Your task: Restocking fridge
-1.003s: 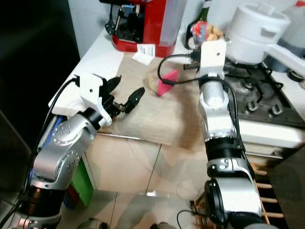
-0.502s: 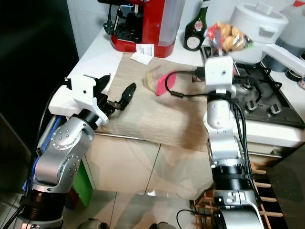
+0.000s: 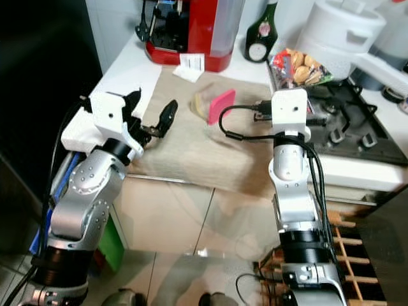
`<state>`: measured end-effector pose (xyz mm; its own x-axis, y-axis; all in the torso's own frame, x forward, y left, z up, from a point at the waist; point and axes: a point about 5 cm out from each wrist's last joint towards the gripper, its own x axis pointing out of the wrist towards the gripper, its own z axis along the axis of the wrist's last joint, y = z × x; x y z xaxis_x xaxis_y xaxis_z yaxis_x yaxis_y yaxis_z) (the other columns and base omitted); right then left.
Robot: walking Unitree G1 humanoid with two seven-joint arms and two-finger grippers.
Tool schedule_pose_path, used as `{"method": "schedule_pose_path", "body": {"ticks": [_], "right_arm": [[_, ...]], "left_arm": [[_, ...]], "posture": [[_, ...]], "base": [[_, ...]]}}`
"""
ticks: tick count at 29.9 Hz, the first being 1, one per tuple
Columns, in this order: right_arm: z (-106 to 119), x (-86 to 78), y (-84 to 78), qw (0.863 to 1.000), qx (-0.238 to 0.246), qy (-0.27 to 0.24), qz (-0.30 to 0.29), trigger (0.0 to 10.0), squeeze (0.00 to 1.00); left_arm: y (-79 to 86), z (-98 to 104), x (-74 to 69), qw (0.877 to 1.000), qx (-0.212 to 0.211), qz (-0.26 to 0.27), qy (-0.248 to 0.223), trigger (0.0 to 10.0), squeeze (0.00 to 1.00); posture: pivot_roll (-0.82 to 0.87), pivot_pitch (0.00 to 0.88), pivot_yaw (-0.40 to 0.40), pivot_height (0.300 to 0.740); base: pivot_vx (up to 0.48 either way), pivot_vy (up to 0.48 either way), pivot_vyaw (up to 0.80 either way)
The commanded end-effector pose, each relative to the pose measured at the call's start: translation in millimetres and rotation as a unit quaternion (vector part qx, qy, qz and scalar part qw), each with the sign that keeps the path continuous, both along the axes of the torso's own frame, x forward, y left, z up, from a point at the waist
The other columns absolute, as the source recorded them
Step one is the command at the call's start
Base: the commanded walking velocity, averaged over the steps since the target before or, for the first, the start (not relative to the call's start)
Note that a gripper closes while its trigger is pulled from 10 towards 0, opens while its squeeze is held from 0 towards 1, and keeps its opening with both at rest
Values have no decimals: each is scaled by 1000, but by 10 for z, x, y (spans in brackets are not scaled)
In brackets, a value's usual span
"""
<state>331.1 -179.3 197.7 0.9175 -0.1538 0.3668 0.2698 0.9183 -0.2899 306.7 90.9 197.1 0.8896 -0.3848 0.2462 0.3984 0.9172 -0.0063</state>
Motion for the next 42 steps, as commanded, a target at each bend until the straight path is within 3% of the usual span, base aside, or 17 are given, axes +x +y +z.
{"method": "schedule_pose_path", "body": {"ticks": [1,13,19,25,32,37,38,42], "right_arm": [[44,4,-10,1000,-4,-4,1,10000,0],[-7,16,-11,1000,-7,9,2,10000,0],[-109,-7,-131,999,-6,32,-13,10000,0],[-238,-42,-127,997,47,61,6,10000,0],[-401,-111,-30,991,108,78,10,10000,0],[-570,-170,44,985,119,123,19,10000,0],[-652,-229,12,977,159,140,27,10000,0],[-677,-320,-52,975,173,139,26,10000,0]], "left_arm": [[-30,53,15,1000,1,0,-12,10000,0],[-33,61,35,1000,4,0,-17,10000,0],[-22,60,36,1000,7,-4,-18,10000,0],[0,35,39,1000,15,-8,-15,10000,0],[108,3,45,999,49,-25,1,10000,0],[148,-51,14,999,27,-26,19,10000,0],[212,-128,-52,999,17,-20,37,10000,0],[289,-239,-139,998,-4,-17,65,10000,0]], "posture": [[19,0,-81,740],[18,0,-77,740],[19,0,-72,740],[30,0,-55,740],[48,0,43,740],[32,0,71,740],[12,0,85,740],[-8,0,89,740]], "base": [[-330,0,0],[-332,0,0],[-317,0,0],[-311,0,0],[-42,0,0],[0,0,0],[0,0,0],[0,0,0]]}}
